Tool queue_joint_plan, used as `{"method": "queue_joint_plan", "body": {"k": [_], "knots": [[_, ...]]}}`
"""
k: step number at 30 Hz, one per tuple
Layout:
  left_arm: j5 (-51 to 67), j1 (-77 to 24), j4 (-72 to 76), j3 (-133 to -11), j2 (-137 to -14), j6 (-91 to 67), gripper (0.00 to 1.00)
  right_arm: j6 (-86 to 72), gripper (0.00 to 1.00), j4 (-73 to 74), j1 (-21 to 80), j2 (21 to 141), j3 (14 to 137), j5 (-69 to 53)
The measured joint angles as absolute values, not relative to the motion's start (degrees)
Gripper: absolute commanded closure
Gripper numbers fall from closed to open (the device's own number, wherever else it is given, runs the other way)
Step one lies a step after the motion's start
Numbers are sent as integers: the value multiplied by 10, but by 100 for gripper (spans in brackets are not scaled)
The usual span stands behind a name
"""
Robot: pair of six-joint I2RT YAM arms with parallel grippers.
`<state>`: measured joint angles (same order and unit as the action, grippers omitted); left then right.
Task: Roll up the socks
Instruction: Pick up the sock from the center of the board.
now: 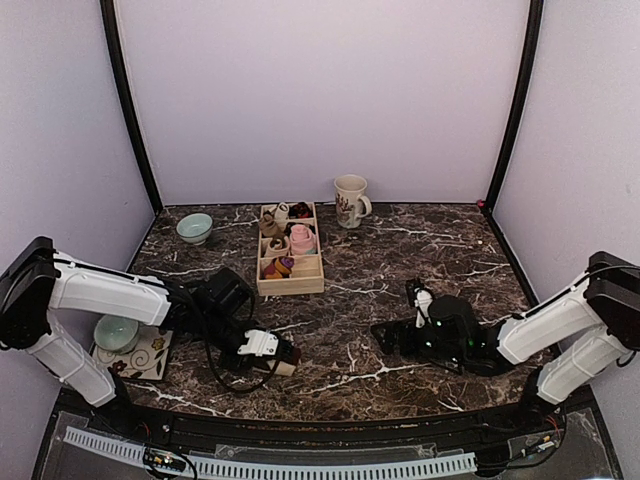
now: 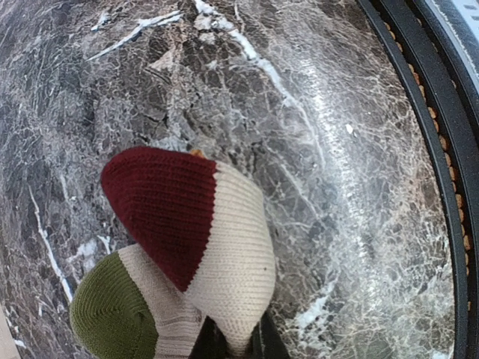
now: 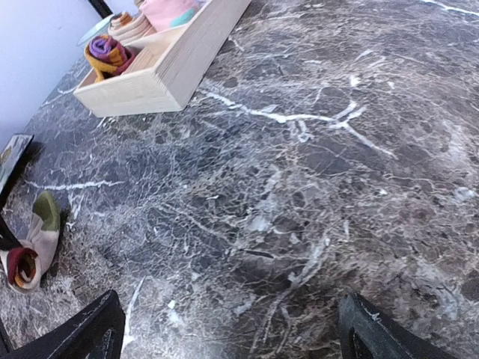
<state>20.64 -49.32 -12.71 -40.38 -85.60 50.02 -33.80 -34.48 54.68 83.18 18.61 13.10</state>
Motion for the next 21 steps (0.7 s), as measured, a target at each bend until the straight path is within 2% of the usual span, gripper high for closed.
{"method": "queue_joint_plan", "body": {"k": [6,11,15,21], "knots": [[233,-493,-162,-427,-875,494,100,-382,1,-452,529,803,128,136],[260,-492,-191,-442,-887,477,100,-323,3,-463,536,834,168,55],[278,-490,-213,-449,-897,454,100,-241,12,-458,586,868,214,28],[330,-474,-282,-537,-989,416,100,-134,17,-441,683,882,228,37]]}}
